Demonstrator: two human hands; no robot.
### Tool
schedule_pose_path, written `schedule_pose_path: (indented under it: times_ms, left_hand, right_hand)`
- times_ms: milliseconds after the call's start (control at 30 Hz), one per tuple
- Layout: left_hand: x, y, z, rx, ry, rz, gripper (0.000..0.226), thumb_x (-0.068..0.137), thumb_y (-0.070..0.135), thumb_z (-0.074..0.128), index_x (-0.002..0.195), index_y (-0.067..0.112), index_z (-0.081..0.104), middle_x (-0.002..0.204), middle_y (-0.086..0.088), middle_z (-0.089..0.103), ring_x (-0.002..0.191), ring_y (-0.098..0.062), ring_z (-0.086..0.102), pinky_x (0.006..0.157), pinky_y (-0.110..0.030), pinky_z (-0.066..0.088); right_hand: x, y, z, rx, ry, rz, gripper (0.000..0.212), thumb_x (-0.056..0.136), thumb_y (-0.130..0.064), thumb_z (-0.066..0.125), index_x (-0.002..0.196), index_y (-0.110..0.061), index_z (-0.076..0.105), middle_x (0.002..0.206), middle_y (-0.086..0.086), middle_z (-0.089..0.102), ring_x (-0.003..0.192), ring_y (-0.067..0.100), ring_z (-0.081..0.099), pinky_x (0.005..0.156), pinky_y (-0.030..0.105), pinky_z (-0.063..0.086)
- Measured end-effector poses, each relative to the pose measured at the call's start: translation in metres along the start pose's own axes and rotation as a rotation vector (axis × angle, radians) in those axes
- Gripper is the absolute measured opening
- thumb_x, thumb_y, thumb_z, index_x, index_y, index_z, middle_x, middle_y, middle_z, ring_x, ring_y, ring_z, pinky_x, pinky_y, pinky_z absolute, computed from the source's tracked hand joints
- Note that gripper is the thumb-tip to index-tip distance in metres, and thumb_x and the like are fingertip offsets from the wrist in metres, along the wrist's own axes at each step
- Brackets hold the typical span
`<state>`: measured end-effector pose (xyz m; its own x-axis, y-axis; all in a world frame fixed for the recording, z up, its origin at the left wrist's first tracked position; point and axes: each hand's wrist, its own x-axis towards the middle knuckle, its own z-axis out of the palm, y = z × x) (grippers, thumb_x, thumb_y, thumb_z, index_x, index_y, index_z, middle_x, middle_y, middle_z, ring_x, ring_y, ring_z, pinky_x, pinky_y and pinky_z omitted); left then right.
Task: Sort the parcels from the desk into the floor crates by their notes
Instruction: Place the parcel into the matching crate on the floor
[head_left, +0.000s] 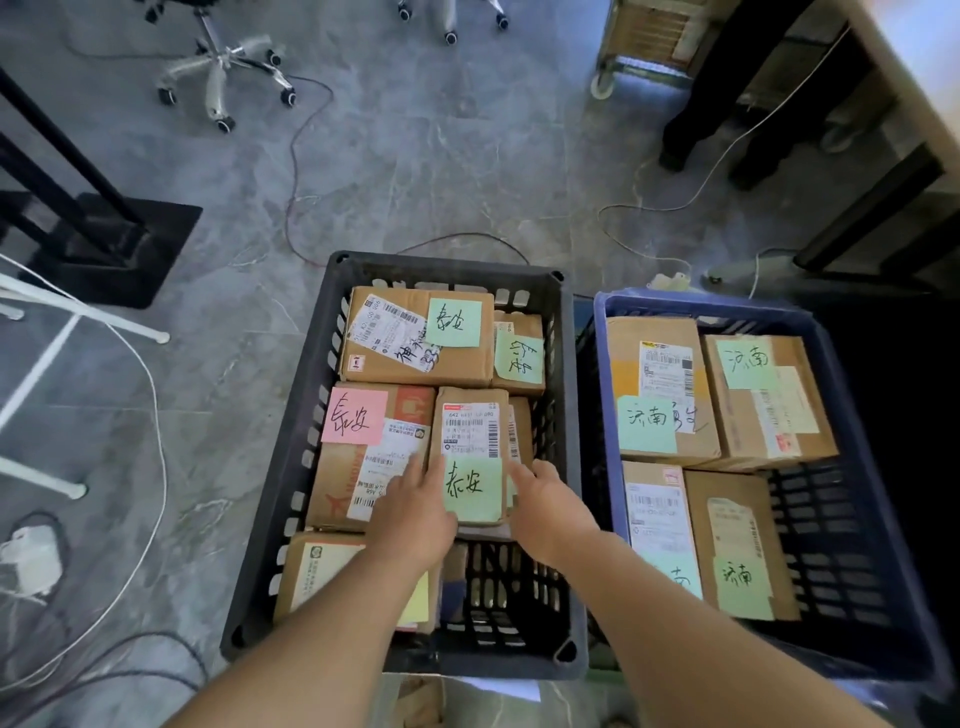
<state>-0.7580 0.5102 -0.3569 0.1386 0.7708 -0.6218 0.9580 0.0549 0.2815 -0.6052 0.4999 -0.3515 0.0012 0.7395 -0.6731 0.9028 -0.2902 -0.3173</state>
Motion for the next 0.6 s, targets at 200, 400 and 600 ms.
schedule_pose_path:
  times_ms: [200, 400, 600]
  left_hand:
    - [-0.037, 0.060, -0.041, 0.083, 0.147, 0.068, 0.073, 0.097, 0.039, 0.050, 0.155, 0.022, 0.008, 0.163, -0.007, -0.001, 0.148, -0.029, 0.007, 0.118, -0.044, 0.016]
    - [-0.100, 0.125, -0.064, 0.129, 0.325, 0.148, 0.072, 0.098, 0.046, 0.046, 0.155, 0.023, 0.009, 0.163, -0.007, -0.003, 0.149, -0.027, 0.001, 0.119, -0.043, 0.005]
    - [-0.165, 0.179, -0.073, 0.241, 0.428, 0.131, 0.072, 0.098, 0.056, 0.032, 0.155, 0.025, 0.001, 0.163, -0.008, -0.009, 0.149, -0.028, -0.007, 0.120, -0.049, 0.000]
  right_hand:
    - [-0.053, 0.001, -0.069, -0.131, 0.157, -0.029, 0.075, 0.094, -0.008, 0.047, 0.155, -0.028, 0.008, 0.161, 0.006, 0.006, 0.143, 0.030, 0.025, 0.103, 0.042, 0.044]
    - [-0.130, 0.036, -0.129, -0.280, 0.302, -0.144, 0.070, 0.097, -0.026, 0.050, 0.155, -0.028, 0.010, 0.161, 0.005, 0.009, 0.144, 0.029, 0.020, 0.103, 0.044, 0.040]
    - [-0.204, 0.081, -0.172, -0.417, 0.445, -0.201, 0.071, 0.097, -0.050, 0.046, 0.154, -0.028, 0.011, 0.162, 0.009, 0.005, 0.147, 0.030, 0.013, 0.115, 0.046, 0.023]
